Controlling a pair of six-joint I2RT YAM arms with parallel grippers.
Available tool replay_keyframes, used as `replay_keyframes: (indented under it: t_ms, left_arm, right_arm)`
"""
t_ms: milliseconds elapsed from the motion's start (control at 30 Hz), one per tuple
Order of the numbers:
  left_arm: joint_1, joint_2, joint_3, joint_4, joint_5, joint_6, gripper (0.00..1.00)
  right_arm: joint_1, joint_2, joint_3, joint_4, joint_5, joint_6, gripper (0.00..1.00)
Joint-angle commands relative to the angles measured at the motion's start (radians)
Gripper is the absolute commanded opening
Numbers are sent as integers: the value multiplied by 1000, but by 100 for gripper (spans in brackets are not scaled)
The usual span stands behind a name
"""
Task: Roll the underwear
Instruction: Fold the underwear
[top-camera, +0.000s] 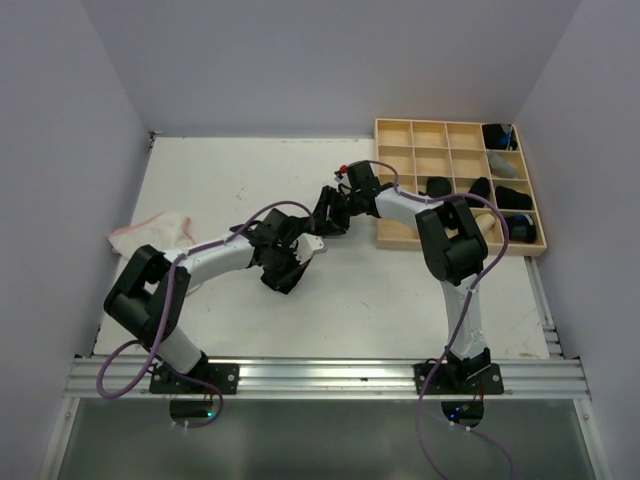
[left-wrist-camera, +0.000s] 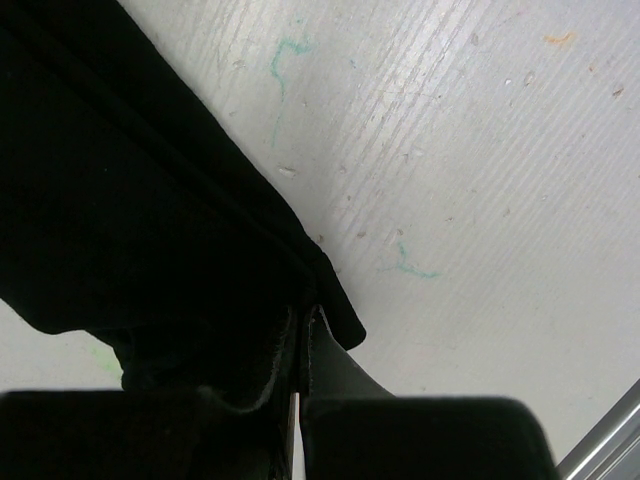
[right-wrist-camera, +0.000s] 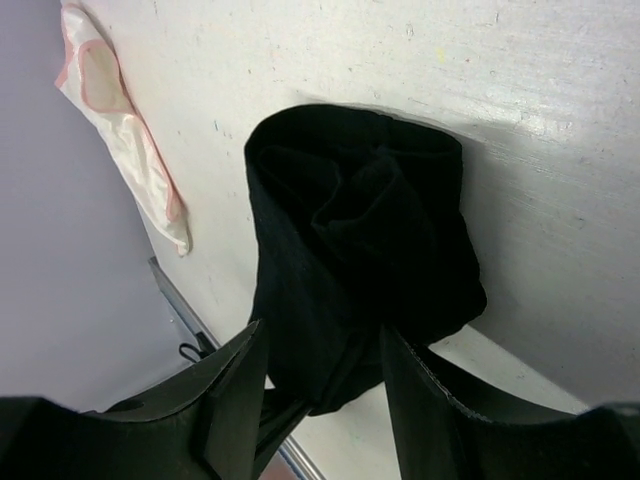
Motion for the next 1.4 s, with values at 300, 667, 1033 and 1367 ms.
replay_keyframes:
  t_ms: [300, 667, 1033, 1367]
  left_arm:
    - [23, 72, -32, -48, -61, 14, 0]
    - [26, 71, -32, -50, -58, 16, 0]
    - [28, 72, -32, -47, -56, 19, 0]
    - [26, 74, -32, -44, -56, 19, 0]
  right_arm:
    - [-3, 57, 59, 102, -3, 23, 52]
    - [-7, 27, -10, 266, -29, 60, 44]
    - [-7, -17, 20, 240, -40, 69, 23]
    - [-3, -39, 62, 125, -37, 32, 36]
